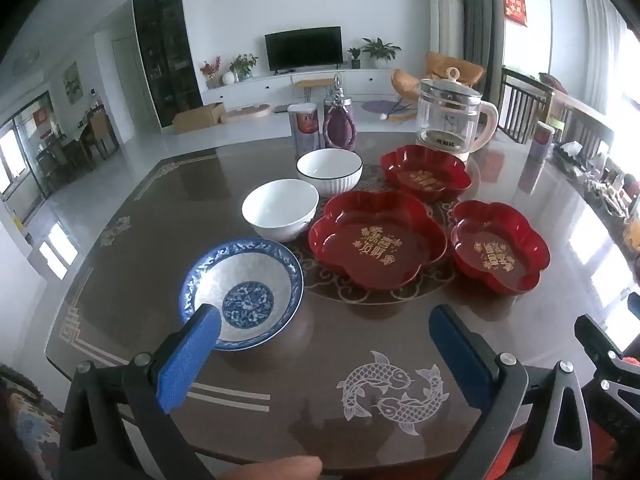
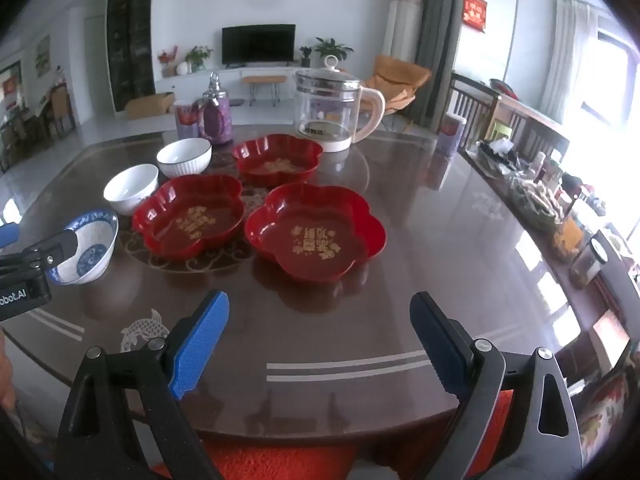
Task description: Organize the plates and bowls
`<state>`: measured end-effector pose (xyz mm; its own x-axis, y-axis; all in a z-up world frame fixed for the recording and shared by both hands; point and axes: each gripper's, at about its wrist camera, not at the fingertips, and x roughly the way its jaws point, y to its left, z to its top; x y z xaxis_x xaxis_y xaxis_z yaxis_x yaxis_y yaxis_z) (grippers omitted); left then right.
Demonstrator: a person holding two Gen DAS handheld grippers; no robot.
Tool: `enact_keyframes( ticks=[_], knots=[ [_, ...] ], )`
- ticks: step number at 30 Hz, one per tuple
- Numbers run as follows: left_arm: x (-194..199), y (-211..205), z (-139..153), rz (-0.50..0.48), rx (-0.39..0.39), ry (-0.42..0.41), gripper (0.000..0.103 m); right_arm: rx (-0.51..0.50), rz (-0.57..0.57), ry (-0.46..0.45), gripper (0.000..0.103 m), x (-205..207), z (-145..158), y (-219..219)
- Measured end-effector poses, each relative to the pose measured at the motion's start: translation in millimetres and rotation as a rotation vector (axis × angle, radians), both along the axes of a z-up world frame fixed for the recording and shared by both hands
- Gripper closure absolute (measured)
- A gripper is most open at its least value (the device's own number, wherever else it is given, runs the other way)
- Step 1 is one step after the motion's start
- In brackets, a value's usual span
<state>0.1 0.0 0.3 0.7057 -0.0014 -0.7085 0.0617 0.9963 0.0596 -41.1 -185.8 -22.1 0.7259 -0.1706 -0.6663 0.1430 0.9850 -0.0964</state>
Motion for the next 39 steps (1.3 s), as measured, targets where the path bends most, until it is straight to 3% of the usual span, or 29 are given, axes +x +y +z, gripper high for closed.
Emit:
enact_keyframes(
  ticks=[28,39],
  knots=[
    [2,0,-8,0.001,-0.007,0.026,0.000,0.004,0.002,0.057,0.009,0,-11,7],
    [-9,-10,-16,-0.049,-0.005,0.041,0.000,0.010,-0.032,0.040,0.009,-9,-13,0]
  ],
)
